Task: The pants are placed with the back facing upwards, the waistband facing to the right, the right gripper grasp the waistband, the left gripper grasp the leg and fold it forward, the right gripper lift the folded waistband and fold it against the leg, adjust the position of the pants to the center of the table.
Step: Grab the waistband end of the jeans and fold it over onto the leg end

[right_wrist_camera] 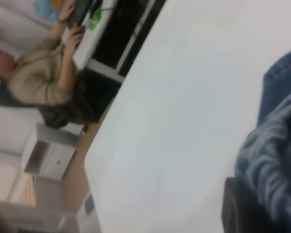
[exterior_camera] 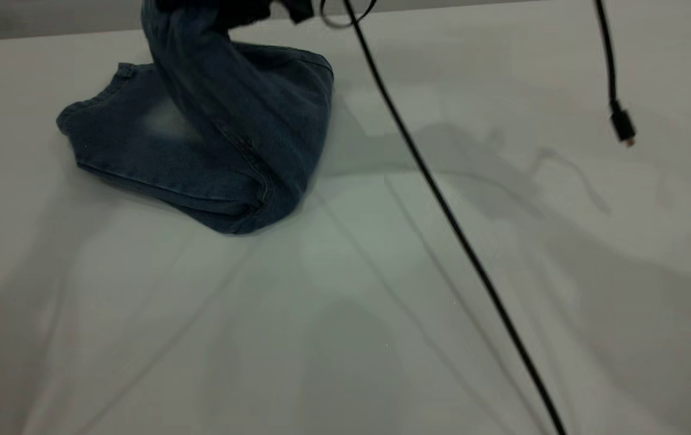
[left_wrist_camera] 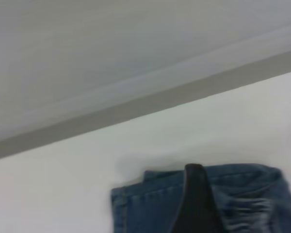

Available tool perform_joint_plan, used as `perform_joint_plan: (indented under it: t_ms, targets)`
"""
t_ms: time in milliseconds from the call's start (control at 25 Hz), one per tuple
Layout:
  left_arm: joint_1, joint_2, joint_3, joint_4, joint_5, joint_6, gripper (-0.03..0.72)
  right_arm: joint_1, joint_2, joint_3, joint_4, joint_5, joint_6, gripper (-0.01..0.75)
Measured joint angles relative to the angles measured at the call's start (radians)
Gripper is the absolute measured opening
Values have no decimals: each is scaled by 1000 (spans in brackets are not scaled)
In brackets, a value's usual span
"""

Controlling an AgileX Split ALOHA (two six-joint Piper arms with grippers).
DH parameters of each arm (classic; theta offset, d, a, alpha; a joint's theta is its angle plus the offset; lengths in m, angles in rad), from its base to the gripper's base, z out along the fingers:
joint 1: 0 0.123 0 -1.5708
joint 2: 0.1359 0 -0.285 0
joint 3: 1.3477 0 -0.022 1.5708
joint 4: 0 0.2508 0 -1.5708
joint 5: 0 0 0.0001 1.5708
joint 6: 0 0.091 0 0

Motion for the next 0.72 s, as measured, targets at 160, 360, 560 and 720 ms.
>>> perform_joint_plan:
  t_ms: [160,360,560,720]
  targets:
    - [0,-3,0,-62,-1,32,468,26,36,0,84,-74,-35,75]
    - [0,0,0,-92,-3,33,468,54,61,0,204,-154,-110,75]
    - [0,0,0,-90,-3,33,468,74,62,0,209,-160,-131,103]
    - [0,2,0,-90,-3,33,468,76,62,0,208,-151,-145,260]
